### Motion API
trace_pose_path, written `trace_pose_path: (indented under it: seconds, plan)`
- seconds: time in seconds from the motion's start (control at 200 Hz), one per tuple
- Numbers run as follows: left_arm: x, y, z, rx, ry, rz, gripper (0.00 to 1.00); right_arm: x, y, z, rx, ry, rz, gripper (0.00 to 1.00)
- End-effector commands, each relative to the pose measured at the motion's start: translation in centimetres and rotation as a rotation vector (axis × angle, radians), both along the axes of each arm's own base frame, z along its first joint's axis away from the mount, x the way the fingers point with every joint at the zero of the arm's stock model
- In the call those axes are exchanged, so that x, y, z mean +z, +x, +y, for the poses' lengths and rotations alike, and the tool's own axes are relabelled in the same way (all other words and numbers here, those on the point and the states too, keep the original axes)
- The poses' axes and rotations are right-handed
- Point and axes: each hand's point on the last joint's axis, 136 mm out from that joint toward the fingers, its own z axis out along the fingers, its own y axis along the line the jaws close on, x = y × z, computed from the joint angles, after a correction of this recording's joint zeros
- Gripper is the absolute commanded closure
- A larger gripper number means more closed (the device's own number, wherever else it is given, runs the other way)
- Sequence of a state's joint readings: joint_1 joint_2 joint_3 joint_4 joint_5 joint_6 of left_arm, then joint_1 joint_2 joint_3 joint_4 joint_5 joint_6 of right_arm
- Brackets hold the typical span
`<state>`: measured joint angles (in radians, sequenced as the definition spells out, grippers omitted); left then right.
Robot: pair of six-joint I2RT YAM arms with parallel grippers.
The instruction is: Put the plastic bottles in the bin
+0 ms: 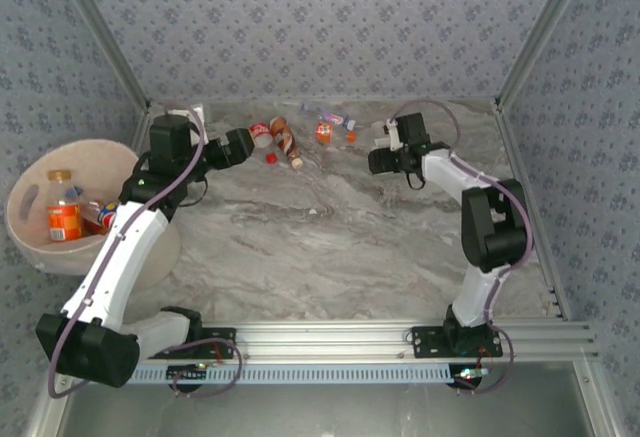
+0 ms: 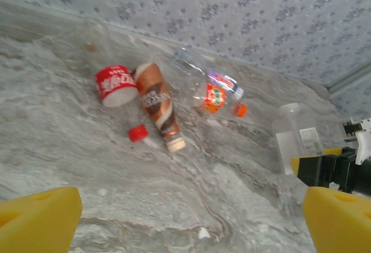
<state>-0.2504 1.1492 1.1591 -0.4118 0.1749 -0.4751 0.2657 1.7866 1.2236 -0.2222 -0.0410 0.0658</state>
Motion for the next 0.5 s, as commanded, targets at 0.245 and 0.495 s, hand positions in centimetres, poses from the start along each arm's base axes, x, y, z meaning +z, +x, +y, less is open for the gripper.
trace_pose_path:
  seconds: [0.245, 0.495]
  plan:
    - [-1.0, 0.0, -5.0, -0.129, -0.157, 0.030, 0.02, 4.5, -5.7, 4.8, 0.078, 0.243, -0.148, 0.31]
    - [-2.9, 0.0, -9.0, -0.190, -0.217, 0.078, 0.02, 8.8, -8.6, 9.9, 0.183, 0.491, -0.274, 0.33]
